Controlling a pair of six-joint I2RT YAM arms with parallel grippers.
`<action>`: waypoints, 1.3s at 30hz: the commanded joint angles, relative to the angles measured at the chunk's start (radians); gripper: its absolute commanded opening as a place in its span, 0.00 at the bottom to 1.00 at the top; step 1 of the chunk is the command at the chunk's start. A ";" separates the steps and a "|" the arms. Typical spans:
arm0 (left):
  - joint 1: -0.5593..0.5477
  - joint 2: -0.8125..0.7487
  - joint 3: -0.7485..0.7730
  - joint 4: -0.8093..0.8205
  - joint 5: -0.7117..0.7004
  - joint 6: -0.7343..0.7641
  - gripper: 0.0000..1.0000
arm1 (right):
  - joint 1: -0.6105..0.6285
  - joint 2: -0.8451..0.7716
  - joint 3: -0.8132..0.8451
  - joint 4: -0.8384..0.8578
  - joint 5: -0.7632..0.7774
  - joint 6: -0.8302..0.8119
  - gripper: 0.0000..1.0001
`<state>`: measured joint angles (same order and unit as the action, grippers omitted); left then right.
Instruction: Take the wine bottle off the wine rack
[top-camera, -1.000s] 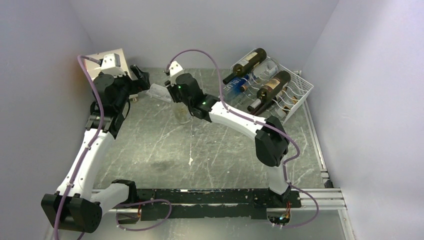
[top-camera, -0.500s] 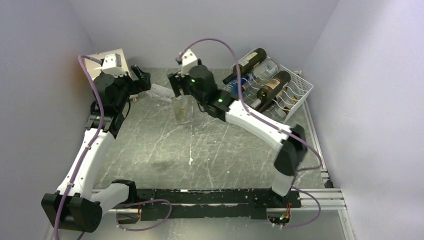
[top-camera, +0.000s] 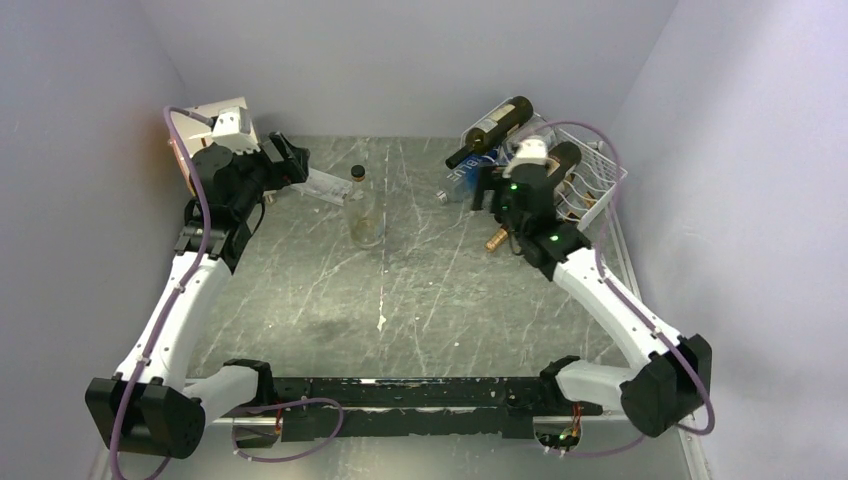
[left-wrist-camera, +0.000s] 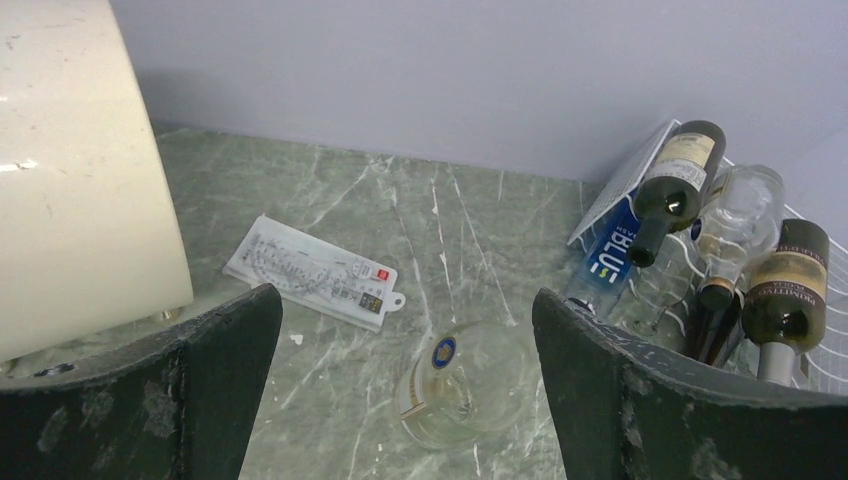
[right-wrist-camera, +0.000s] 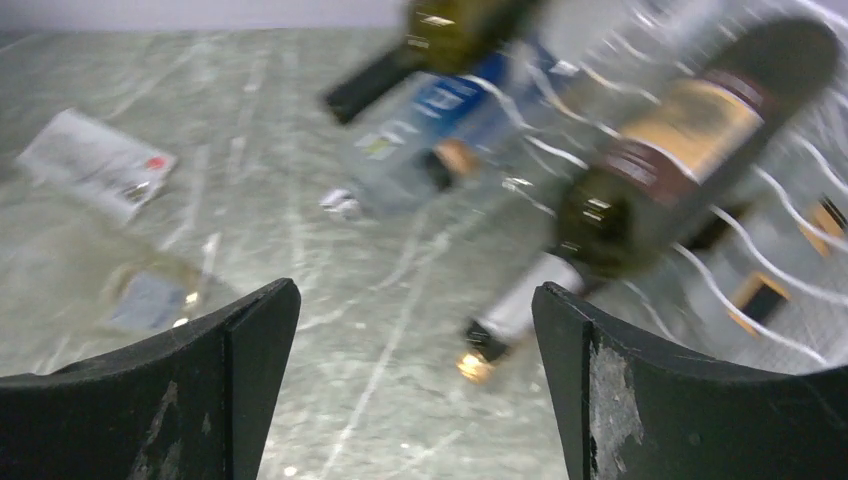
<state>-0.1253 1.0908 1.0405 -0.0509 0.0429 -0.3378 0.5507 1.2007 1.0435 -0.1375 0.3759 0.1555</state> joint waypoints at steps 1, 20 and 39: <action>0.008 0.007 0.029 0.020 0.050 -0.010 0.99 | -0.216 -0.091 -0.057 -0.083 -0.150 0.231 0.92; 0.006 0.015 0.030 0.030 0.098 -0.006 0.99 | -0.601 0.145 -0.200 0.199 -0.782 0.637 0.87; 0.005 0.035 0.030 0.047 0.165 -0.012 0.99 | -0.598 0.302 -0.393 0.667 -0.789 1.032 0.64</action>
<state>-0.1253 1.1221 1.0405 -0.0414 0.1722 -0.3382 -0.0460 1.4841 0.6857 0.3725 -0.4294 1.0985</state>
